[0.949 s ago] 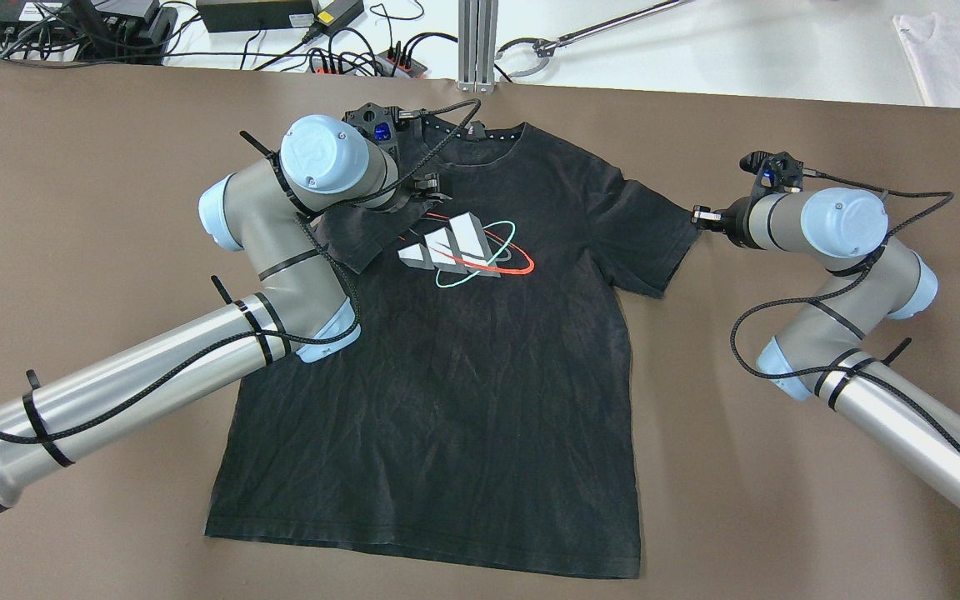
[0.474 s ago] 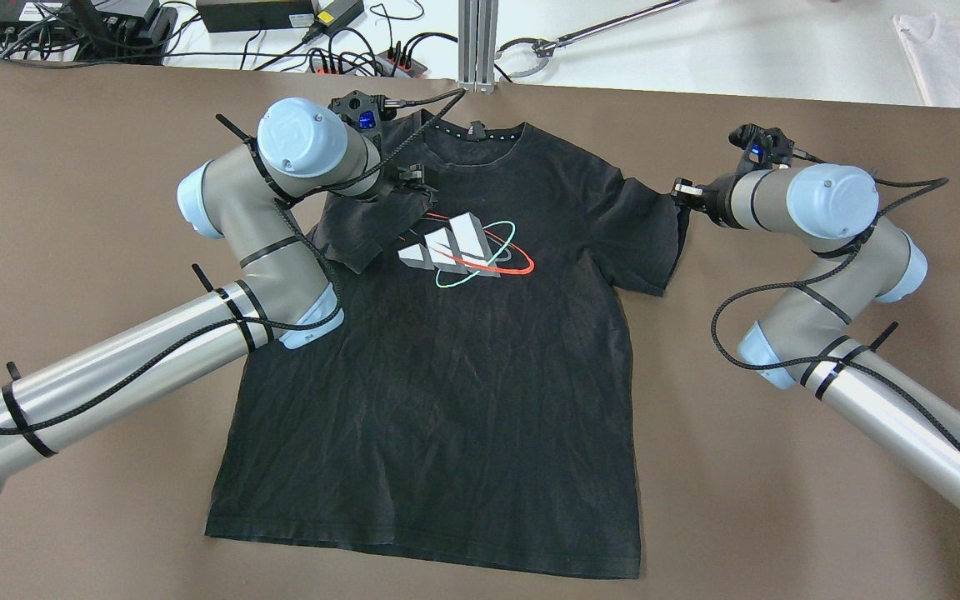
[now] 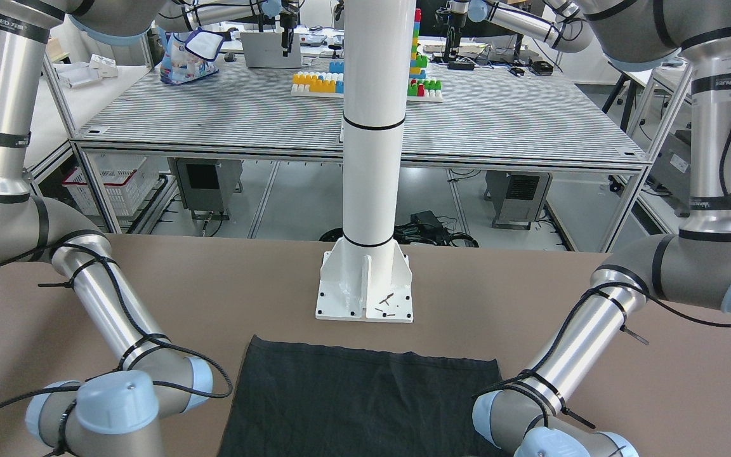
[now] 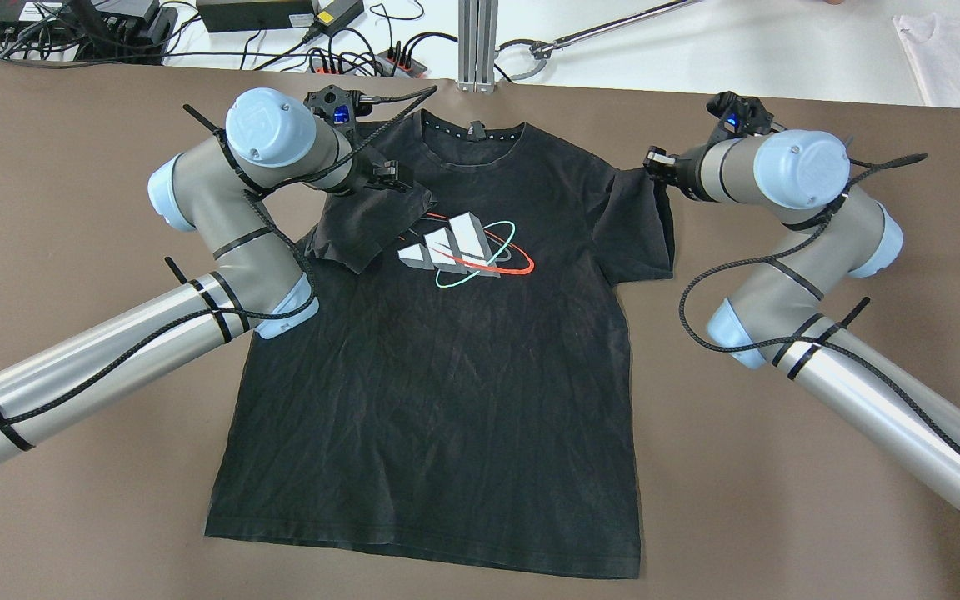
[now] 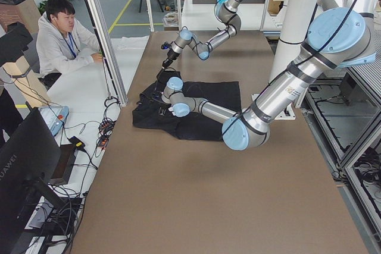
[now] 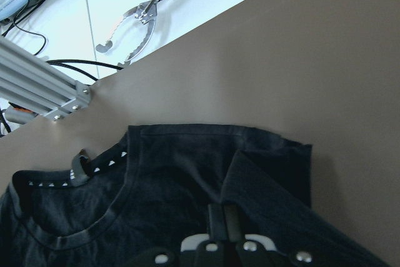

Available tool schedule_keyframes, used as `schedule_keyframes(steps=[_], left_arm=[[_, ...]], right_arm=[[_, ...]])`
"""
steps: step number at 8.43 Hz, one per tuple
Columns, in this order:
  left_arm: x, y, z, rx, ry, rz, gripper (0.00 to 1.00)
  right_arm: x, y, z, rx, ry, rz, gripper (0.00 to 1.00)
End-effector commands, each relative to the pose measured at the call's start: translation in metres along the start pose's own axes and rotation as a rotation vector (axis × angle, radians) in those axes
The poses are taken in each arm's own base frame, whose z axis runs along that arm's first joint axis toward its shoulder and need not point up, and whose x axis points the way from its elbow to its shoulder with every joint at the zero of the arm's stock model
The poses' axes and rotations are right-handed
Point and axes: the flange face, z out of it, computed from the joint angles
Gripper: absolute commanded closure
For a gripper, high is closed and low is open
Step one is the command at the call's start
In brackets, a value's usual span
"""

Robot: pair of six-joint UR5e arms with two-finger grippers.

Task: Fold clothes
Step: 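Fold the sleeve with the right gripper inward over the shirt body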

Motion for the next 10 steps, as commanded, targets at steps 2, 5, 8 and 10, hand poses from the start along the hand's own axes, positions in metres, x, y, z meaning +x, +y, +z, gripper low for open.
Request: schedule_keyframes(steps=[2, 5, 8, 10], left_arm=[[-0.005, -0.002, -0.001, 0.003, -0.002, 0.004, 0.00], [-0.004, -0.003, -0.001, 0.004, -0.001, 0.002, 0.00], [-0.004, -0.001, -0.001, 0.001, 0.001, 0.003, 0.00], [-0.003, -0.009, -0.007, 0.001, 0.011, 0.002, 0.00]], right_arm=[[-0.100, 0.085, 0.009, 0.047, 0.051, 0.040, 1.00], [-0.116, 0.136, 0.050, 0.072, 0.111, 0.020, 1.00], [-0.132, 0.143, 0.067, 0.074, 0.142, 0.033, 0.39], [-0.135, 0.141, 0.045, 0.063, 0.097, -0.082, 0.06]])
